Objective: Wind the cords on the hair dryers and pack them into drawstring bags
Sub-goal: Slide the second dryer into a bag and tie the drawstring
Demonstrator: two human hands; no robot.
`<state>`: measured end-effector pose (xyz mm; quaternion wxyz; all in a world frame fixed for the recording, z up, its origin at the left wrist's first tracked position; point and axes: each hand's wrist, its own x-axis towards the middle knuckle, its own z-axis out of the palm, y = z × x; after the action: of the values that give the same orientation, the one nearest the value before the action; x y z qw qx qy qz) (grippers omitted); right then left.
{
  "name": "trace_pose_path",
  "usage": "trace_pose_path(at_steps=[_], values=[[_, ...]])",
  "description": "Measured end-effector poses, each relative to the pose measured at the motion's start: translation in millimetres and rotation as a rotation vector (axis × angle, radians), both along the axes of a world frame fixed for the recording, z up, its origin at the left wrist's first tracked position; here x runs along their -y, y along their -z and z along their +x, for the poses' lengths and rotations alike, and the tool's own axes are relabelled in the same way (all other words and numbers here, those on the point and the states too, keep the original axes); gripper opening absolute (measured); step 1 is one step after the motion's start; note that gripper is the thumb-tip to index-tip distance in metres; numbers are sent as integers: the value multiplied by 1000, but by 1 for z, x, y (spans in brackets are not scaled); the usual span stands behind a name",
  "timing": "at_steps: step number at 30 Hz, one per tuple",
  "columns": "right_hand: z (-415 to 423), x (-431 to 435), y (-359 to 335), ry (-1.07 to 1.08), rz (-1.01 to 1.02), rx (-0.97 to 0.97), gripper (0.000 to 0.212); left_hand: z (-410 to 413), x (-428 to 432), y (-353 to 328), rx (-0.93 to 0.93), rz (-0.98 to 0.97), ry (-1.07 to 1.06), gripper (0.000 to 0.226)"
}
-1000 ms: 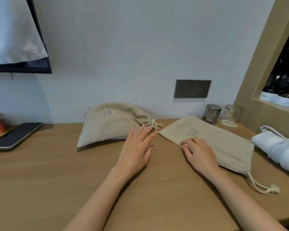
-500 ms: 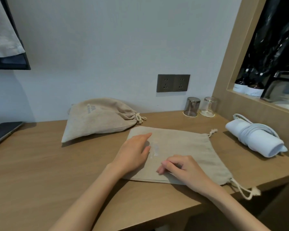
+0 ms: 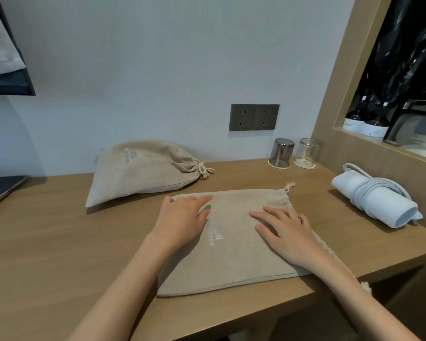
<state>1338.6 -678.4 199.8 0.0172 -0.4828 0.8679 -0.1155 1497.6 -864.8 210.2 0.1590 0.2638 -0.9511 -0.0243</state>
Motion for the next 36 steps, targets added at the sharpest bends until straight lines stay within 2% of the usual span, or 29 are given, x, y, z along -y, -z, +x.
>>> trace_pose_path(at_steps=[4, 10, 14, 16, 18, 23, 29, 32, 36], values=[[23, 19, 6, -28, -47, -33, 39, 10, 8, -6, 64, 4, -49, 46], [65, 64, 13, -44, -156, -64, 39, 10, 13, -2, 185, 54, -109, 34], [70, 75, 12, -86, -336, 224, 48, 12, 15, 1, 206, 67, -150, 42], [63, 69, 5, -107, -486, 378, 47, 12, 15, 2, 149, 78, -150, 40], [53, 56, -5, -104, -536, 427, 45, 9, 12, 3, 60, 111, -125, 37], [18, 14, -29, -110, -496, 222, 54, -11, -10, 2, -86, 240, -9, 42], [-40, -24, -31, 94, -403, -7, 59, -65, -51, -8, 96, 399, 64, 56], [-68, -44, -30, 213, -352, -116, 59, -88, -63, -5, 226, 353, 44, 64], [-106, -70, -33, 415, -237, -313, 63, -100, -78, 3, 195, 215, -38, 54]])
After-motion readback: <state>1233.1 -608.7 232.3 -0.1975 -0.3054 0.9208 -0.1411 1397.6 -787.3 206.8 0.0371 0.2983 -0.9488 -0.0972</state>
